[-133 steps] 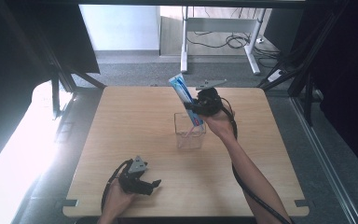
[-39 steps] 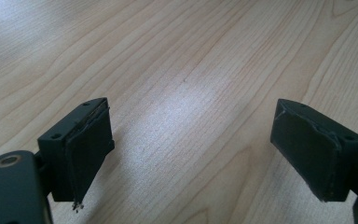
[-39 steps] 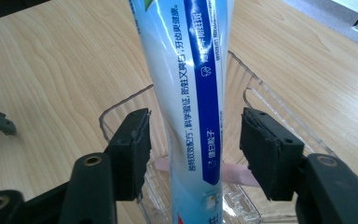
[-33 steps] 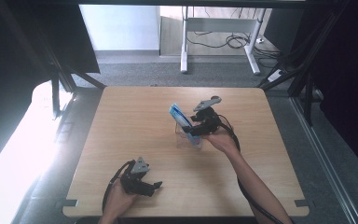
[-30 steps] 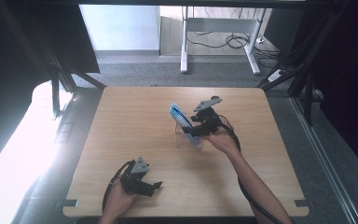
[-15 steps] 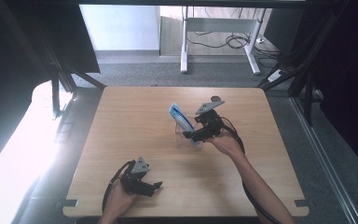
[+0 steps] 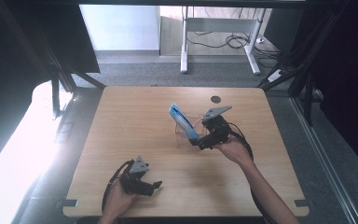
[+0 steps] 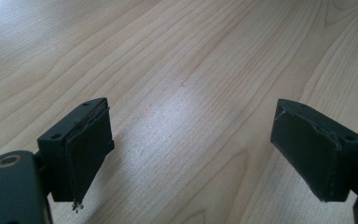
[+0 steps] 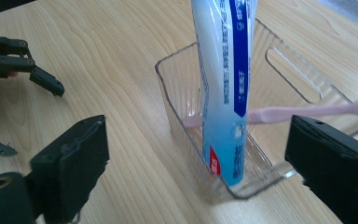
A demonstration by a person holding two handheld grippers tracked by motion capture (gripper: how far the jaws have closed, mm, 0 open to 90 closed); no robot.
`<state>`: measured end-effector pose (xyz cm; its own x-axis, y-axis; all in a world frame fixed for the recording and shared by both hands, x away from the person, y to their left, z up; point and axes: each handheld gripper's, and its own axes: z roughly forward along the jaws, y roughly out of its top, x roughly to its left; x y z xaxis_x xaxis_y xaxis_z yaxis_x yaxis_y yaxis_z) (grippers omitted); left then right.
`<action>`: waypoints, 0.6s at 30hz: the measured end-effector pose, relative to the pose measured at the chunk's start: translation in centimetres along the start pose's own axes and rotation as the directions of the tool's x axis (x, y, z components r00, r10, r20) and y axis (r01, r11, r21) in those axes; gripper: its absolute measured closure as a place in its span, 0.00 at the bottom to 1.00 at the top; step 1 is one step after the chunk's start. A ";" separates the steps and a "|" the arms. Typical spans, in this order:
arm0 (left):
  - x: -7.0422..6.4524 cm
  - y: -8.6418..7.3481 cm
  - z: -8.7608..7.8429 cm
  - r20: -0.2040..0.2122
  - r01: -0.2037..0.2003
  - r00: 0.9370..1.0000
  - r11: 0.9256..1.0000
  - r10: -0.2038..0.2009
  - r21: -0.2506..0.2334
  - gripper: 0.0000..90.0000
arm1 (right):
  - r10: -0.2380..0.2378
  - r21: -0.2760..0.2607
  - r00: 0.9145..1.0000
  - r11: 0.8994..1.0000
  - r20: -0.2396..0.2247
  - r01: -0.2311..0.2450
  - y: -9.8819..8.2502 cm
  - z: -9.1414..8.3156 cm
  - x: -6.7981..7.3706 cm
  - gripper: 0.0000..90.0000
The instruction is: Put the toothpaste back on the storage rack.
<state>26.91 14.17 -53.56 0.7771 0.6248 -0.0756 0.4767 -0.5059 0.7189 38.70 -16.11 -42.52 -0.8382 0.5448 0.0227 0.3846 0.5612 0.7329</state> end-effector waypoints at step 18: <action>0.0 0.0 -0.1 0.002 0.008 1.000 1.000 -0.008 -0.013 0.14 | 0.028 0.009 0.999 1.000 0.039 -0.028 -5.0 -2.5 0.6 0.00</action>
<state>26.89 14.22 -53.51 0.7743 0.6274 -0.0824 0.4773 -0.4935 0.7271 35.34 -20.17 -44.44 -0.8112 0.5845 0.0163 0.4117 0.5511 0.7258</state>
